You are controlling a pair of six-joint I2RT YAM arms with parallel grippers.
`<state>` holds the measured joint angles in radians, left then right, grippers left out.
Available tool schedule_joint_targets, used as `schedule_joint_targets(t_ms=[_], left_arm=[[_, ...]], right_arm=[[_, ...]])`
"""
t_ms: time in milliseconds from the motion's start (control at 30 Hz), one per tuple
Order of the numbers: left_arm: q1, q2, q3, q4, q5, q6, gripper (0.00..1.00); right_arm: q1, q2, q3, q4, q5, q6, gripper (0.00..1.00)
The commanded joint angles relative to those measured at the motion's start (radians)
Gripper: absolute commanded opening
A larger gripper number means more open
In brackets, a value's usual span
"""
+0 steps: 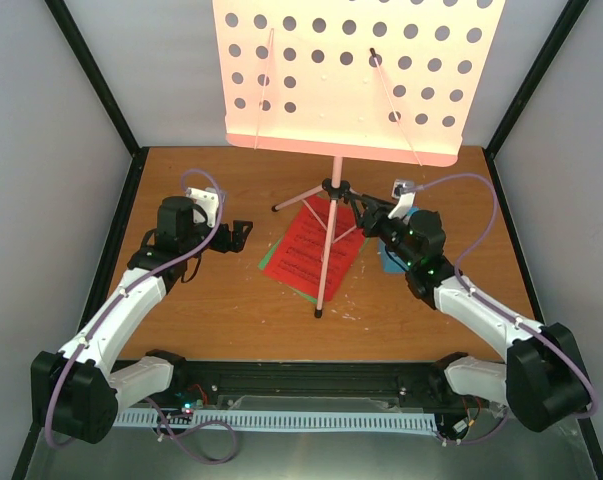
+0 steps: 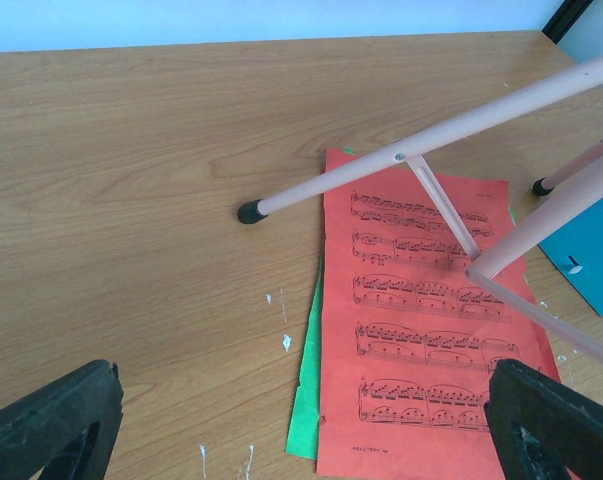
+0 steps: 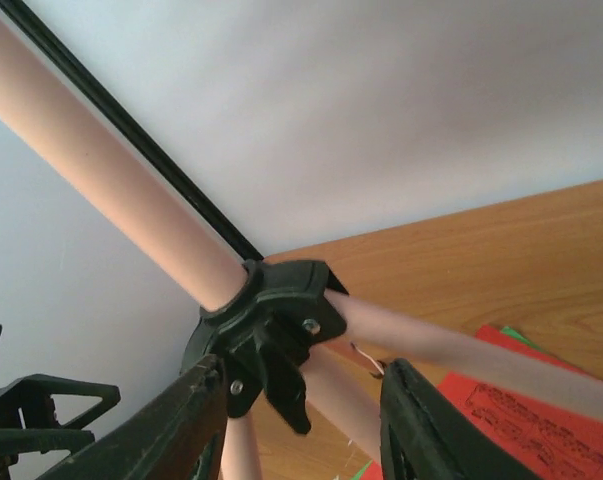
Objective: Pack up the instrument practice props
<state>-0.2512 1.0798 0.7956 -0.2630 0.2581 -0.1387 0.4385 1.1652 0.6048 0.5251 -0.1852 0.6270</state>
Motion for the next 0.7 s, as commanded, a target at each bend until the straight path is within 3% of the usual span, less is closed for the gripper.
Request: schedule_joint_targets(t_ms=[0,367,667], left_arm=[[0.004,-0.012,0.032,-0.001,0.005,0.025,0.99],[0.004,-0.009,0.032,-0.002,0.004,0.027,0.99],[0.004,-0.004,0.032,0.0,0.009,0.025,1.0]], right_arm=[[-0.034,0.052,0.05,0.04,-0.108,0.025,0.39],[-0.043,0.152,0.142,0.029,-0.272,-0.016,0.21],[-0.044,0.122,0.073,0.054,-0.263,-0.05,0.27]])
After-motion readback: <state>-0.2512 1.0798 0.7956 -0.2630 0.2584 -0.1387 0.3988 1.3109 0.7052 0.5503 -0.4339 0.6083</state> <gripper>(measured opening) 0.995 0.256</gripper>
